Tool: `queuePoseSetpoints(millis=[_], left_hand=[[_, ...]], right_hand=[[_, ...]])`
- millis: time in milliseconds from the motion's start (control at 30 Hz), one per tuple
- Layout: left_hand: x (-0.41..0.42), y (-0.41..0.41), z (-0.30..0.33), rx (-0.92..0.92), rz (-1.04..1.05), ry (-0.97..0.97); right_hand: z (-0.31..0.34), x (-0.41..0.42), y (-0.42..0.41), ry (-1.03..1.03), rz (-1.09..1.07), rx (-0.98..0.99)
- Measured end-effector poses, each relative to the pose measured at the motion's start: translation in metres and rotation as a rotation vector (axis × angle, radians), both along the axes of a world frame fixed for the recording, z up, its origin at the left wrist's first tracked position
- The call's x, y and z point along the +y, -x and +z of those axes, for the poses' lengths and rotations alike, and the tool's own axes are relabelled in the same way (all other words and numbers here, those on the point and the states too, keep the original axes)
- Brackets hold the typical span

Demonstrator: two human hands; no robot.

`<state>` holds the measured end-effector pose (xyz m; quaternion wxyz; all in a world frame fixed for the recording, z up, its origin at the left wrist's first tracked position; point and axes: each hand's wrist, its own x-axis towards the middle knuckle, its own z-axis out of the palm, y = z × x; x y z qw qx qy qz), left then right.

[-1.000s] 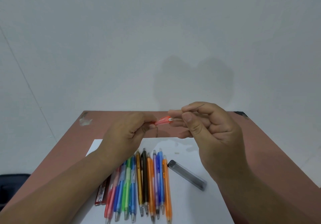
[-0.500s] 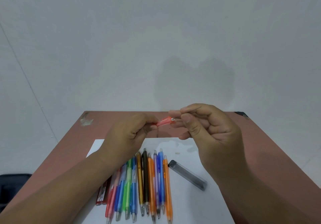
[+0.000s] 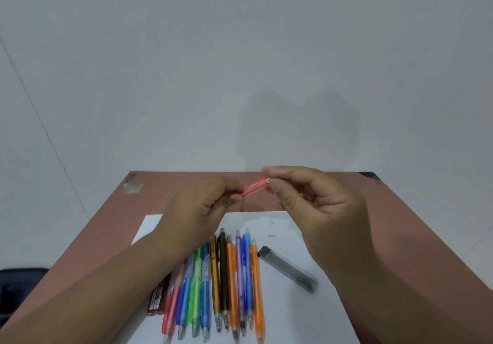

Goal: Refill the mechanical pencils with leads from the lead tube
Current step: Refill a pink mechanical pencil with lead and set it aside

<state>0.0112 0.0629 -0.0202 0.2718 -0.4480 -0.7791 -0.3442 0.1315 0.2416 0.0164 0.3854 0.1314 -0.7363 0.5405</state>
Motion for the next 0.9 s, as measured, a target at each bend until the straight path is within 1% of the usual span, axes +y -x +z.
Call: queuePoseSetpoints(millis=[300,433,467,500,567,633,667,767,900], left_hand=[[-0.001,0.005,-0.005,-0.109,0.010,-0.054],[-0.001,0.004,-0.004,-0.179,0.030,-0.071],[-0.001,0.004,-0.003,-0.186,0.039,-0.064],[-0.001,0.005,-0.003,-0.198,0.049,-0.058],[-0.002,0.006,-0.005,-0.227,0.071,-0.044],[-0.002,0.006,-0.004,-0.246,0.093,-0.030],[-0.002,0.006,-0.003,-0.252,0.102,-0.022],[0.000,0.005,0.000,-0.251,0.132,0.019],[-0.001,0.005,0.001,-0.223,0.146,0.071]], right_hand=[[0.000,0.004,0.001,0.031,-0.003,-0.130],[0.001,0.014,0.006,0.010,-0.097,-0.212],[0.000,0.019,0.008,-0.043,-0.146,-0.277],[-0.001,0.025,0.011,-0.138,-0.199,-0.367],[-0.002,0.037,0.017,-0.391,-0.271,-0.570],[-0.005,0.044,0.020,-0.592,-0.268,-0.725],[-0.005,0.045,0.021,-0.656,-0.239,-0.780],[-0.011,0.043,0.023,-0.729,-0.153,-0.834],[-0.021,0.036,0.029,-0.761,-0.096,-0.794]])
